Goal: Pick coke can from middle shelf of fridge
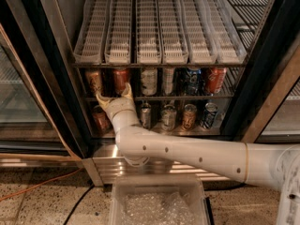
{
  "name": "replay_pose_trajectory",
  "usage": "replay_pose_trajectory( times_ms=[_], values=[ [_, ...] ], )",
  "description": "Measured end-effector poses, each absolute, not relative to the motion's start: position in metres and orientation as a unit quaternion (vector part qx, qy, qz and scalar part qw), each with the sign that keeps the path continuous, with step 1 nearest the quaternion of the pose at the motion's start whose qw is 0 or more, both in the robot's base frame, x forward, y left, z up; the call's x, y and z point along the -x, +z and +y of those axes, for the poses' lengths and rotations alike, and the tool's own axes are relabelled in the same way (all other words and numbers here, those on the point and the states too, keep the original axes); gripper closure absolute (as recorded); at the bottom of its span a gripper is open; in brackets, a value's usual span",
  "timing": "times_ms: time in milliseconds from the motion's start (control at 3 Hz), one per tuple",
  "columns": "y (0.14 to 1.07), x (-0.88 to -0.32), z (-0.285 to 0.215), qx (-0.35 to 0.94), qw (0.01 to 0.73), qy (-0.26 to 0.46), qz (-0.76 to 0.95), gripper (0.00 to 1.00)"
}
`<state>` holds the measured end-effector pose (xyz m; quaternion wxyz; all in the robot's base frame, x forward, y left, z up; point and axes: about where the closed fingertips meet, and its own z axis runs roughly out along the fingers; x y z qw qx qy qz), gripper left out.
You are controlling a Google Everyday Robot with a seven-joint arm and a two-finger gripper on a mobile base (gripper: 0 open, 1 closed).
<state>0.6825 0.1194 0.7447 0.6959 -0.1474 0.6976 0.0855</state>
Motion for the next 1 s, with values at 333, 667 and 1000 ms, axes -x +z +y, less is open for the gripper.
replay_pose_trajectory(
  times_ms=[333,667,1000],
  values=[
    [0.7452,-0.6874,0.1168,0.138,0.698,0.077,0.699,0.35],
    [0.7459,-0.692,0.1117,0.127,0.7,0.068,0.699,0.35],
    [0.7465,-0.696,0.1084,0.119,0.702,0.061,0.699,0.34]
  ],
)
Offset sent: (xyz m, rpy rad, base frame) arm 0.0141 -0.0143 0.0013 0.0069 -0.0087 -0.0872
